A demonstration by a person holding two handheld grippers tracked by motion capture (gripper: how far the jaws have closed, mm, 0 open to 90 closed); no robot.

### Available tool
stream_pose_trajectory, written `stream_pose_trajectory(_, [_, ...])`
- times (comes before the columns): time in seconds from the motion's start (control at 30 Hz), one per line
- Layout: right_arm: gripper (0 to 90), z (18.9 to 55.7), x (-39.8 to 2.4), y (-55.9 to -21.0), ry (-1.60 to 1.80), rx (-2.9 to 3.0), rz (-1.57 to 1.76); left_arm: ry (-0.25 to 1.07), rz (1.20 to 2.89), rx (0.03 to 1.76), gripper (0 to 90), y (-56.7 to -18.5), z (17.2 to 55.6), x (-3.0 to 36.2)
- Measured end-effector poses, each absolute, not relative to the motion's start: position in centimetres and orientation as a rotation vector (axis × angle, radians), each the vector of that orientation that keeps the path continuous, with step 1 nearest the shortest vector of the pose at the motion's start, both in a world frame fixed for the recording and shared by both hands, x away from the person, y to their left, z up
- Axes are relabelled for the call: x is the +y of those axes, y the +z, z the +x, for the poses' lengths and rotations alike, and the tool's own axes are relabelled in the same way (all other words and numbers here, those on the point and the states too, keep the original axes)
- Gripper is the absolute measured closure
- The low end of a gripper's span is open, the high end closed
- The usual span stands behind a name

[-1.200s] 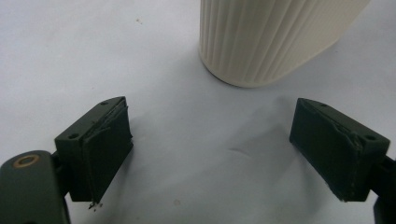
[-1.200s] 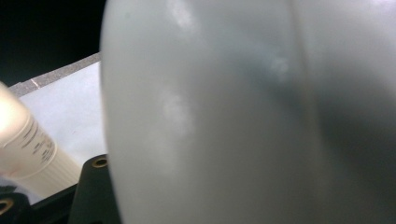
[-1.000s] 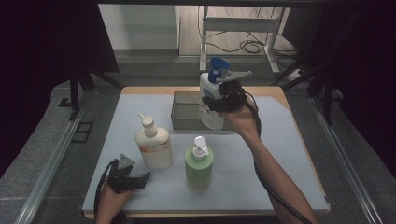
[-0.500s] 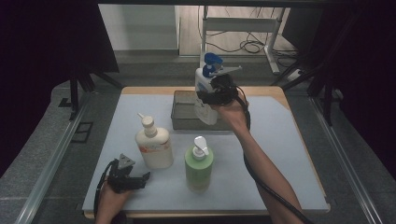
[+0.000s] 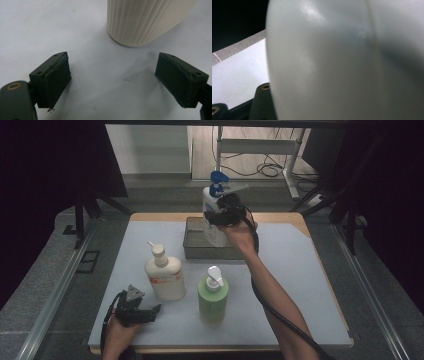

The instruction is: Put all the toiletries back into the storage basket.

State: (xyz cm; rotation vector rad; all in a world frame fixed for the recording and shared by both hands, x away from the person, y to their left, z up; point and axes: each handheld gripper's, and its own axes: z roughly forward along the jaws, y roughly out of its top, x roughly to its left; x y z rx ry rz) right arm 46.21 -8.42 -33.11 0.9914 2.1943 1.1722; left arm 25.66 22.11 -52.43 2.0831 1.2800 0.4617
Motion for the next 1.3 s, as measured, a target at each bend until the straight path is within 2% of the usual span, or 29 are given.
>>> stream_pose_trajectory(0.73, [37.8, 48.9, -5.5, -34.7, 1.140, 2.193, 0.983, 0.461, 2.083, 1.280, 12.3, -52.4, 25.7, 22.1])
stream_pose_trajectory(1.3, [37.8, 49.0, -4.4, -37.3, 1.131, 2.228, 1.008, 0.458, 2.081, 1.284, 12.3, -52.4, 25.6, 22.1])
